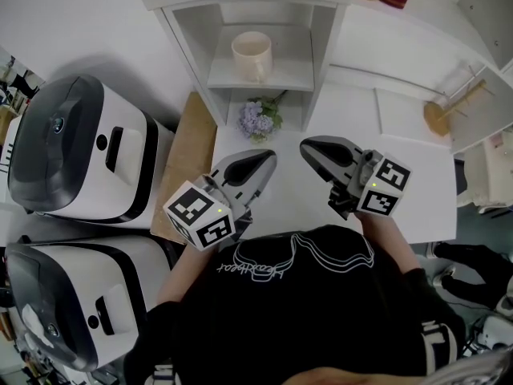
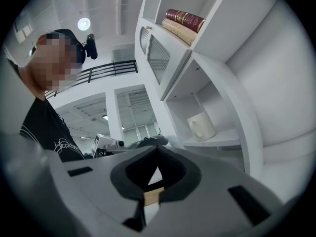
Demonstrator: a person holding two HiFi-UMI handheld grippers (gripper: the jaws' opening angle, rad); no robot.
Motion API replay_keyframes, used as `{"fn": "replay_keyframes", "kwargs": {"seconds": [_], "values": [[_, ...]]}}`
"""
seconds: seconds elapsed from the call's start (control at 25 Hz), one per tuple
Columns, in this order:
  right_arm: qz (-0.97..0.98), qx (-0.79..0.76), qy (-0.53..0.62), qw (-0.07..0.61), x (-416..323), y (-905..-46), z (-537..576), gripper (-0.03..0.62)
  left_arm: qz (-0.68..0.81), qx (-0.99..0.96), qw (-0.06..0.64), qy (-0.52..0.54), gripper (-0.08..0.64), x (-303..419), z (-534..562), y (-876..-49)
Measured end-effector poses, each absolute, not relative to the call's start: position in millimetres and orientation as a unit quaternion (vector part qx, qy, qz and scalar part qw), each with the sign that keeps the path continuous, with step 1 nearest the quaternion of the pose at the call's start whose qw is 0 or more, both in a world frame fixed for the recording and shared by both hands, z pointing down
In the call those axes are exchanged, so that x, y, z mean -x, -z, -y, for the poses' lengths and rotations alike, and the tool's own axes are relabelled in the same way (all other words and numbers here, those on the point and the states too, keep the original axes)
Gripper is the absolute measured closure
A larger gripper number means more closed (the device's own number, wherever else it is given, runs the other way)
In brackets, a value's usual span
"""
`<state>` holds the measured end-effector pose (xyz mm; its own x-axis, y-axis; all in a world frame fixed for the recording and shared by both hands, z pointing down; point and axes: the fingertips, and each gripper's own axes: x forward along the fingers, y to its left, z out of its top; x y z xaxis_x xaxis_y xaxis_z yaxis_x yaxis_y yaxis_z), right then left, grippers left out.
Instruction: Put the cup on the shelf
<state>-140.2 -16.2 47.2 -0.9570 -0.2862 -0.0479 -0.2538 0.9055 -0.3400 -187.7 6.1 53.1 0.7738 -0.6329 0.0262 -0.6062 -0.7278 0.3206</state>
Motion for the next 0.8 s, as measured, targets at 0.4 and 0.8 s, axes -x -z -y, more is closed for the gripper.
{"fn": "replay_keyframes", "kwargs": {"seconds": [0.4, 0.8], "values": [[-0.975, 0.138, 0.168, 0.045, 141.0, -47.7, 13.0, 0.586, 0.340, -0.926, 0.159, 0.035, 0.555, 186.9, -6.2, -54.2], [-0.975, 0.140, 0.167, 0.041, 137.8, -49.9, 16.1, 0.586, 0.341, -0.926, 0.158, 0.033, 0.555, 182.9, -2.3, -55.3]]}}
